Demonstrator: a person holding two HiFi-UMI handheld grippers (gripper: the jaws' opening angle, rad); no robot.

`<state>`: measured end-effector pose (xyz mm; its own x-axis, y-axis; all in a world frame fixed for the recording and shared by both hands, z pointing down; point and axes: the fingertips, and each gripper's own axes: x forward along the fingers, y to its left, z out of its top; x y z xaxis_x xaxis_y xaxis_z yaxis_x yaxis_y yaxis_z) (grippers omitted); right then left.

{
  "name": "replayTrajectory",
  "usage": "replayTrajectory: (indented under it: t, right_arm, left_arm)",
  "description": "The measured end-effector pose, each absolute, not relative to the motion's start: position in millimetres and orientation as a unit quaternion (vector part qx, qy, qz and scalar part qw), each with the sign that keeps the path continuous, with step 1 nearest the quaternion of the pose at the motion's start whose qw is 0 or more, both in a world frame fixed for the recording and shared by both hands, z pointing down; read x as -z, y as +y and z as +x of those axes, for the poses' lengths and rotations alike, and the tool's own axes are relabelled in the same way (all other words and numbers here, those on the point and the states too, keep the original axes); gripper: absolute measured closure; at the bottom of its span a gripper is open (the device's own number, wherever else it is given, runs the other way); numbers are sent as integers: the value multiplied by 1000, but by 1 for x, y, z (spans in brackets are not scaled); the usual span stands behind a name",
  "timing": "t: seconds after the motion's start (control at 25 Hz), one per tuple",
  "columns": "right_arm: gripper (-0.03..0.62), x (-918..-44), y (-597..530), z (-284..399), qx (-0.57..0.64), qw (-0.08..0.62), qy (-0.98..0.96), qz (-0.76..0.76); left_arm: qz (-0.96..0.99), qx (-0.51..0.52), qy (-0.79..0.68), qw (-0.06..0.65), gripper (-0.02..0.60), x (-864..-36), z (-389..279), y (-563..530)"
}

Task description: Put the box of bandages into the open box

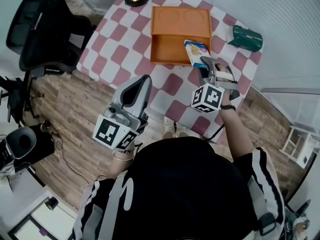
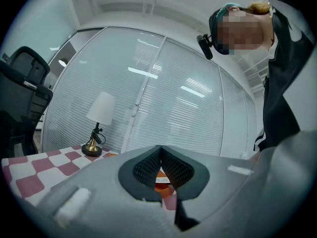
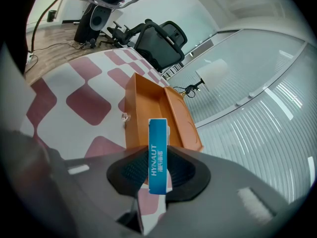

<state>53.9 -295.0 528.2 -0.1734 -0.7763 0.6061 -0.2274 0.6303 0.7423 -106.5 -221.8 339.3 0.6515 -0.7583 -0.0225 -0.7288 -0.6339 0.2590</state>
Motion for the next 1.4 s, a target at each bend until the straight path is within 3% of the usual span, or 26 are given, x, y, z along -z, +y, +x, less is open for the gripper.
replayTrajectory:
  t: [1.4]
  right_arm:
    - [517,-534,-314,51,242,548,-723,344]
  left_arm:
    - [902,65,-409,119,581,-342,-112,-230]
